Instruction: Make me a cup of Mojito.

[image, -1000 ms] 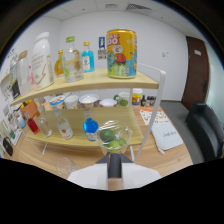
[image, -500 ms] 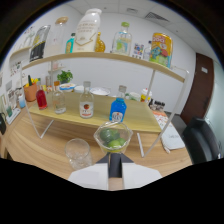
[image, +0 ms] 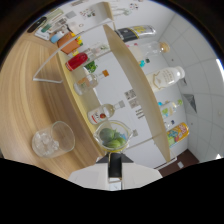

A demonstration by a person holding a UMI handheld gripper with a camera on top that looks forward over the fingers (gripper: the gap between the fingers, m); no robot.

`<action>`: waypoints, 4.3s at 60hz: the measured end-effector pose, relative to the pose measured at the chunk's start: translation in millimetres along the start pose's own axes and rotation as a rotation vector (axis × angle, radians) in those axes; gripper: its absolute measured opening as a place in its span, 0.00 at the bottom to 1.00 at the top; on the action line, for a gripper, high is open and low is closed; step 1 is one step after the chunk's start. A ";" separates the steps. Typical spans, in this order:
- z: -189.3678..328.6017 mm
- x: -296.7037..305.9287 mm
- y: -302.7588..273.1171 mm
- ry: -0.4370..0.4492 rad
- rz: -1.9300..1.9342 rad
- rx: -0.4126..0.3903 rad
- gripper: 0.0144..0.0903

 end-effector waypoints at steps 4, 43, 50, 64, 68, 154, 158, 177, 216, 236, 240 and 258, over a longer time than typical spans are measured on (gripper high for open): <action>2.7 -0.1 -5.2 0.015 -0.132 0.049 0.02; -0.2 -21.0 -43.2 0.017 -0.701 0.321 0.02; -5.9 -3.2 -50.3 0.031 -0.582 0.315 0.02; -27.2 87.7 -51.5 0.104 0.062 0.235 0.02; -32.8 107.5 -32.9 0.117 0.247 0.194 0.02; -3.3 -84.2 231.0 -0.336 1.039 -0.484 0.94; -12.3 -64.8 216.1 -0.307 1.037 -0.447 0.93; -69.8 -0.6 78.4 -0.245 1.148 -0.169 0.93; -100.5 -77.9 -56.2 -0.317 1.127 -0.083 0.94; 6.8 -18.1 -95.5 -0.281 1.120 -0.026 0.93; 27.4 -19.0 -97.8 -0.284 1.116 -0.041 0.93; 88.3 -40.0 -94.3 -0.306 1.114 -0.114 0.65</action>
